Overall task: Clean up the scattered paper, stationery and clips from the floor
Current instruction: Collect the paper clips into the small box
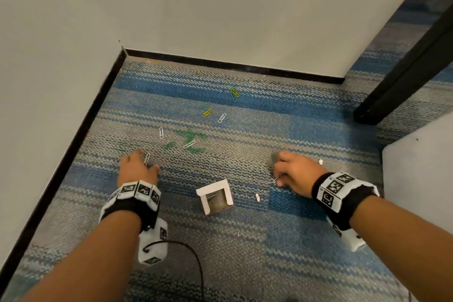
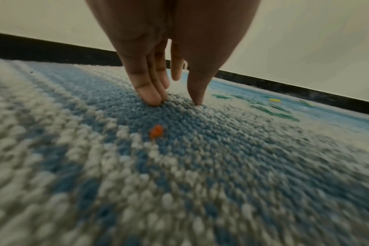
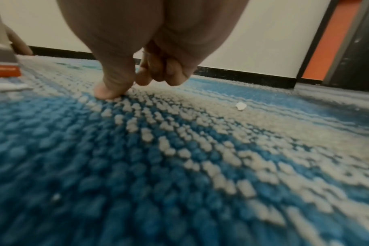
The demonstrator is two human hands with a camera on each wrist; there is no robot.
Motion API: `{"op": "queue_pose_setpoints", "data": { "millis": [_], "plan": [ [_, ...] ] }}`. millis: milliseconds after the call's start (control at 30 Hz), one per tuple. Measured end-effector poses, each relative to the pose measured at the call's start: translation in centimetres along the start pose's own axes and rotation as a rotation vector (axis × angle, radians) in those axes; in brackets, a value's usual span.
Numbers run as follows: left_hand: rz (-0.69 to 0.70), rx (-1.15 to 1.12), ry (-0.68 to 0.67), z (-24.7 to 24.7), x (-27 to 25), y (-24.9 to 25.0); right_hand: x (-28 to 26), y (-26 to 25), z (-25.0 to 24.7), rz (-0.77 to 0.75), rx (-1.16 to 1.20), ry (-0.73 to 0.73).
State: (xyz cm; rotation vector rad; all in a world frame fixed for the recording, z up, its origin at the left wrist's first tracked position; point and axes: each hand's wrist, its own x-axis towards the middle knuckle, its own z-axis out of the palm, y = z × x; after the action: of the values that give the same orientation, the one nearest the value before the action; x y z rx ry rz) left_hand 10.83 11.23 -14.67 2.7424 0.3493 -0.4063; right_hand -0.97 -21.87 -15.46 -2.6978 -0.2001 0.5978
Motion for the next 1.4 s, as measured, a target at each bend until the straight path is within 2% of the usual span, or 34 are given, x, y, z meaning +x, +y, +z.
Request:
{"op": "queue_pose_setpoints", "data": {
  "millis": [133, 267, 333, 467, 600, 700, 867, 967, 1033, 1167, 1333, 1400],
  "plan": [
    [-0.044, 0.012, -0.028, -0.2, 1.2, -0.2, 0.6, -0.3, -0.5, 0.01, 0.067, -0.008],
    [-0.022, -0.018, -0.018, -0.7, 1.9, -0.4, 2.7, -2.3, -1.3, 0.123, 0.404, 0.074],
    [0.015, 0.016, -0.018, -0.9, 2.0, -0.3, 4.6, -3.9, -1.5, 0.087, 0.443, 0.077],
    [0.154, 0.016, -0.003, -1.1, 1.5, 0.6, 9.1, -6.4, -2.2, 0.033, 0.285, 0.037],
    [0.252, 0.003, 0.0, -0.8, 2.3, 1.7, 12.9, -7.4, -2.7, 0.085, 0.267, 0.153],
    [0.265, -0.037, -0.004, -0.4, 3.4, 2.2, 15.1, -7.1, -3.5, 0.075, 0.235, 0.236],
    [0.247, -0.084, -0.031, 0.4, 5.1, 2.7, 16.9, -4.7, -4.6, 0.13, 0.01, 0.122],
    [0.366, -0.144, -0.06, 0.9, 5.5, 2.2, 17.6, -4.4, -4.5, 0.071, 0.014, 0.114],
    [0.42, -0.062, -0.096, 1.1, 5.8, 1.7, 18.0, -4.5, -4.4, 0.045, 0.022, 0.1],
    [0.401, 0.029, -0.064, 1.3, 6.0, 1.4, 18.4, -4.7, -4.5, 0.039, 0.021, 0.084],
    [0.414, -0.019, 0.01, 1.0, 5.4, 1.5, 18.3, -5.5, -4.7, 0.01, -0.039, 0.132],
    [0.363, -0.094, 0.029, 0.7, 5.6, 1.8, 18.4, -5.8, -4.7, 0.018, -0.056, 0.117]
  ]
}}
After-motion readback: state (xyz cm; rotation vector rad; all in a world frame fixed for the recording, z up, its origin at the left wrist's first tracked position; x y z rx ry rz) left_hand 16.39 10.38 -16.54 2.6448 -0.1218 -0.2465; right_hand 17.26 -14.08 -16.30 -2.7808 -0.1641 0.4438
